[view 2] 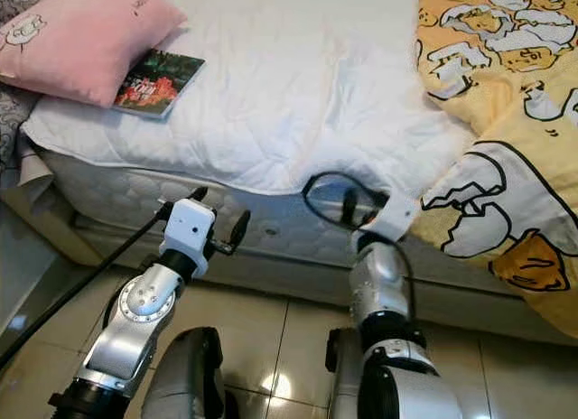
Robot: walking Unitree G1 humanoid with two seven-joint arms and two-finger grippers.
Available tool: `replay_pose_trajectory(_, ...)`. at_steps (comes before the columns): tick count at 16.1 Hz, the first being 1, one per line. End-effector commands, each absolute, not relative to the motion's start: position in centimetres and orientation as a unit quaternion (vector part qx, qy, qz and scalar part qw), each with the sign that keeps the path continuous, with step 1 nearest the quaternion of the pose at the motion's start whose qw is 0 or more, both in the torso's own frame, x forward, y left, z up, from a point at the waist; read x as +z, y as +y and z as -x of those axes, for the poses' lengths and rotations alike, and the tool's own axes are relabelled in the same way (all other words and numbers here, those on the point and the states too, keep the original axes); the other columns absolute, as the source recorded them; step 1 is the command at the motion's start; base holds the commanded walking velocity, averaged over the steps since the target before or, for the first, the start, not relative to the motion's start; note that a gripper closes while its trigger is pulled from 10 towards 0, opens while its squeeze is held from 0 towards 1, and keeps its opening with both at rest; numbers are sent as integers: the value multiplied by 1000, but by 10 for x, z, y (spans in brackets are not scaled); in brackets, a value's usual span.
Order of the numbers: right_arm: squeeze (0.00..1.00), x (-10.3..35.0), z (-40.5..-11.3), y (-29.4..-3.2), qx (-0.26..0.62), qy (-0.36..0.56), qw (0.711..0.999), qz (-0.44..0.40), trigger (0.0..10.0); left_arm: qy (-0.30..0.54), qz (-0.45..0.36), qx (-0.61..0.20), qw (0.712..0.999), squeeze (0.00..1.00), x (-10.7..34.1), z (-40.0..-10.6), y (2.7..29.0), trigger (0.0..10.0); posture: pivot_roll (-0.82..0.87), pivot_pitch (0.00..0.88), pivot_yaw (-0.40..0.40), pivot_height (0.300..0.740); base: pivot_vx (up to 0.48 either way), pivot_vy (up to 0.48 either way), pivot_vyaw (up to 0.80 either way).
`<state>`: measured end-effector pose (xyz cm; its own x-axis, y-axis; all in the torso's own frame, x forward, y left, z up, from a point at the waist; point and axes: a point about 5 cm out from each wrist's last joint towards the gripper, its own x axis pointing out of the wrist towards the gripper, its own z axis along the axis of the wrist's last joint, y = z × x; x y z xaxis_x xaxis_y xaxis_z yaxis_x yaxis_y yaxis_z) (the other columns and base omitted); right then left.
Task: Clean up the room
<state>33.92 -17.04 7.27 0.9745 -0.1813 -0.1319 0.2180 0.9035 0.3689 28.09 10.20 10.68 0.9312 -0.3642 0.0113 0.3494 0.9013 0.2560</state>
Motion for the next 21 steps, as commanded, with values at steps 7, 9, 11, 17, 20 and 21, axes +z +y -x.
replay_pose_trajectory(7, 16, 88, -350, -165, -94, 28, 975, -199, 10000, -35, -134, -186, 973, 0, 108, -281, 100, 10000, 1, 67, 51, 595, 0, 0, 0)
replay_pose_trajectory(9, 20, 85, -351, -167, -108, 41, 966, -232, 10000, -36, -136, -187, 972, 0, 108, -281, 100, 10000, 7, 66, 51, 595, 0, 0, 0)
replay_pose_trajectory(11, 16, 88, -353, -167, -112, 40, 961, -249, 10000, -37, -138, -187, 972, 0, 108, -281, 101, 10000, 11, 66, 54, 595, 0, 0, 0)
replay_pose_trajectory(17, 16, 96, -362, -175, -136, 34, 951, -276, 3255, -41, -145, -190, 970, 0, 109, -281, 100, 10000, 12, 61, 56, 595, 0, 0, 0)
replay_pose_trajectory(20, 12, 94, -363, -174, -147, 42, 940, -304, 0, -43, -147, -192, 969, 0, 109, -281, 99, 10000, 13, 60, 58, 595, 0, 0, 0)
replay_pose_trajectory(21, 12, 93, -363, -174, -149, 46, 937, -313, 0, -43, -148, -193, 969, 0, 110, -281, 99, 10000, 14, 60, 58, 595, 0, 0, 0)
